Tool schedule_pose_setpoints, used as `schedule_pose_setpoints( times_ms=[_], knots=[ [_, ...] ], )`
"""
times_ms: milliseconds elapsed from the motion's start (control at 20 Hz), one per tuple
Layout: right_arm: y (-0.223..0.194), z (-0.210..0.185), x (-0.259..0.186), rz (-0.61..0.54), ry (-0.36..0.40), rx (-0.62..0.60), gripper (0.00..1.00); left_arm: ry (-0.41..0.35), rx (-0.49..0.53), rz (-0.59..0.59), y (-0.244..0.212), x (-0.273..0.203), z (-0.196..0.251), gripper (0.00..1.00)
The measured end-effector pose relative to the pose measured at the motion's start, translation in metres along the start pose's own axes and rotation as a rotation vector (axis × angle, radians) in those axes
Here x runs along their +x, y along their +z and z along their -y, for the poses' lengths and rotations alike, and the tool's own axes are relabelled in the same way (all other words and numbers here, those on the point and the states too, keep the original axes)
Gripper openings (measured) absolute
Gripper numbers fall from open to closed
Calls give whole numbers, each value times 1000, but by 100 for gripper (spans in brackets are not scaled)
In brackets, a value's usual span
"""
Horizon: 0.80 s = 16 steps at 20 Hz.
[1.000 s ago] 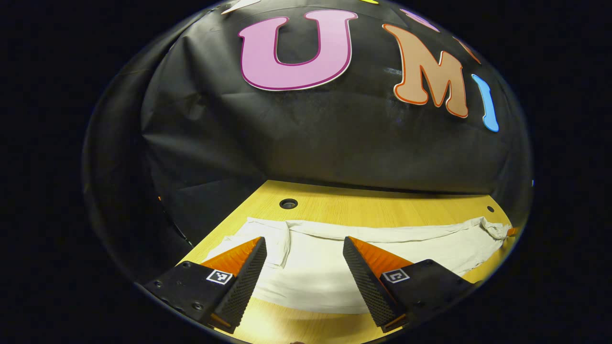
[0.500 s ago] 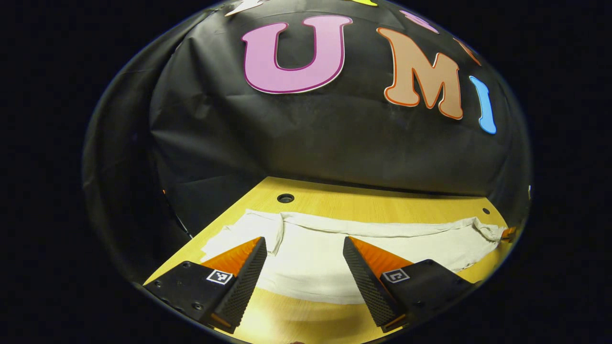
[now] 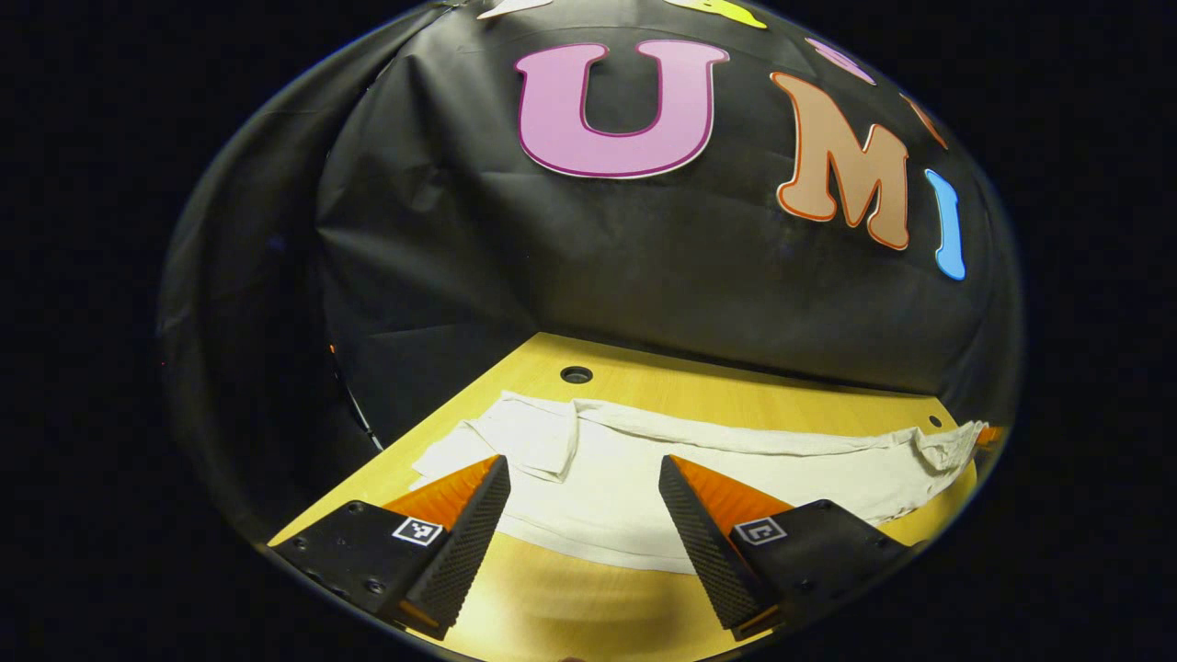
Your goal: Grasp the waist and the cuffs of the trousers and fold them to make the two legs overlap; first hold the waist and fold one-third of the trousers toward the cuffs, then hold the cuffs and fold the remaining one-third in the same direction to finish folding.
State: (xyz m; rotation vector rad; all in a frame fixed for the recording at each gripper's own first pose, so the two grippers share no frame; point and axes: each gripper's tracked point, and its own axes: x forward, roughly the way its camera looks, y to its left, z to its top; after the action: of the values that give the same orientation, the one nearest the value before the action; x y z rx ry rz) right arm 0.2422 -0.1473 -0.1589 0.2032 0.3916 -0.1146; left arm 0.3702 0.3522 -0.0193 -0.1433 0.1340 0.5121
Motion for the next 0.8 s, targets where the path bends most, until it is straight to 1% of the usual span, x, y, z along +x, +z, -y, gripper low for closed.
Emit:
schedule_pose_setpoints(
  times_ms=[150, 250, 400, 500, 600, 700, 800],
  knots=[
    [33, -9, -44, 62, 20, -12, 22, -20, 32, -10, 0, 3, -22, 95],
    [53, -19, -78, 96, 47, -16, 22, -28, 69, -17, -1, 4, -38, 96],
    [81, -28, -128, 118, 104, -23, 22, -68, 48, -34, -7, 9, -54, 95],
    [90, -21, -138, 128, 150, -55, 22, -83, 34, -46, -12, 14, -67, 95],
    [98, -19, -159, 125, 209, -90, 22, -96, 29, -60, -17, 21, -81, 96],
    [101, -15, -162, 110, 275, -123, 22, -91, 36, -72, -22, 29, -99, 96],
    [101, -3, -155, 87, 332, -181, 22, -86, 32, -80, -26, 40, -115, 96]
  ],
)
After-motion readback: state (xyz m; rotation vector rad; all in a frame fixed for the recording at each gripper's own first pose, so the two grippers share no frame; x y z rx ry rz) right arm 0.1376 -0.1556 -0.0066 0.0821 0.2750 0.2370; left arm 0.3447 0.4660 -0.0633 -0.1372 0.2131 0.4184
